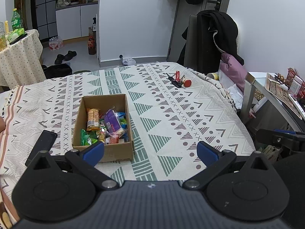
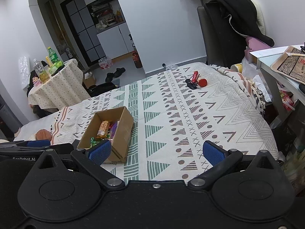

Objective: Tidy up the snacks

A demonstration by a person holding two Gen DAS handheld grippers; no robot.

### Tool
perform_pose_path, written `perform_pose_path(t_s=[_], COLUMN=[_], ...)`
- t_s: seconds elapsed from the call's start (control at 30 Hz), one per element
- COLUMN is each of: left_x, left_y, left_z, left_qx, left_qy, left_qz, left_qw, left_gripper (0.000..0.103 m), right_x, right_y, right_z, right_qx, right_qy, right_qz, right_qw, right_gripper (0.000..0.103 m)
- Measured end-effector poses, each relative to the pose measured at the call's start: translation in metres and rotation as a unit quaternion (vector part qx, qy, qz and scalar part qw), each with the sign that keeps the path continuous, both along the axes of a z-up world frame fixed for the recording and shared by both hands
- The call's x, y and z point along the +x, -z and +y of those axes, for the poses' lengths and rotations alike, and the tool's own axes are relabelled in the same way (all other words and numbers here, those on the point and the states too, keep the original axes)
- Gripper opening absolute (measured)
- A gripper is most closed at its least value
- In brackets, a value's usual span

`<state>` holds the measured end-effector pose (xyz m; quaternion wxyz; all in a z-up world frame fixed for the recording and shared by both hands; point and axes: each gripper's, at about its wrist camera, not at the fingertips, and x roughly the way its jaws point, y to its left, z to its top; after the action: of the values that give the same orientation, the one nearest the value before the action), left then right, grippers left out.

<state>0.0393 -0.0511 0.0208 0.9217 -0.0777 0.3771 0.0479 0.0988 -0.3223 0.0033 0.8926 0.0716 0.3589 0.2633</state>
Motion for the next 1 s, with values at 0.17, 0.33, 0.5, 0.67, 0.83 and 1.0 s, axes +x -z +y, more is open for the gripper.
perform_pose_path(t_s=[0.17,0.33,0.5,0.67,0.83,1.0], left_x=[-0.0002,-0.0008,-0.0019,-0.0011,-0.0016,-0.0019], left_y=[0.0002,0.0005,0.0019,0.0009,0.0017,0.0018], left_z=[0.0006,0.0003,0.0014,0.0008,0.0007,-0.0007], left_qx=[0.0,0.001,0.001,0.001,0.001,0.004], left_qy=[0.0,-0.001,-0.001,-0.001,-0.002,-0.002], left_qz=[0.0,-0.001,0.0,0.0,0.0,0.0], left_qw=[1.0,1.0,1.0,1.0,1.0,1.0], left_gripper=[0.103,0.103,0.103,0.103,0.103,0.103], right_x=[-0.0001,0.0006,0.0026,0.0022,0.0038,0.0036], right_y=[-0.0002,0.0,0.0014,0.0009,0.0016,0.0014], right_z=[0.0003,0.0008,-0.0012,-0.0008,-0.0032,-0.0034], right_qx=[0.001,0.002,0.001,0.001,0.001,0.001], right_qy=[0.0,-0.002,-0.001,-0.001,0.0,0.001], right_qz=[0.0,0.002,0.002,0.001,0.001,0.001], right_qw=[1.0,1.0,1.0,1.0,1.0,1.0], right_gripper=[0.103,0.103,0.103,0.103,0.103,0.103])
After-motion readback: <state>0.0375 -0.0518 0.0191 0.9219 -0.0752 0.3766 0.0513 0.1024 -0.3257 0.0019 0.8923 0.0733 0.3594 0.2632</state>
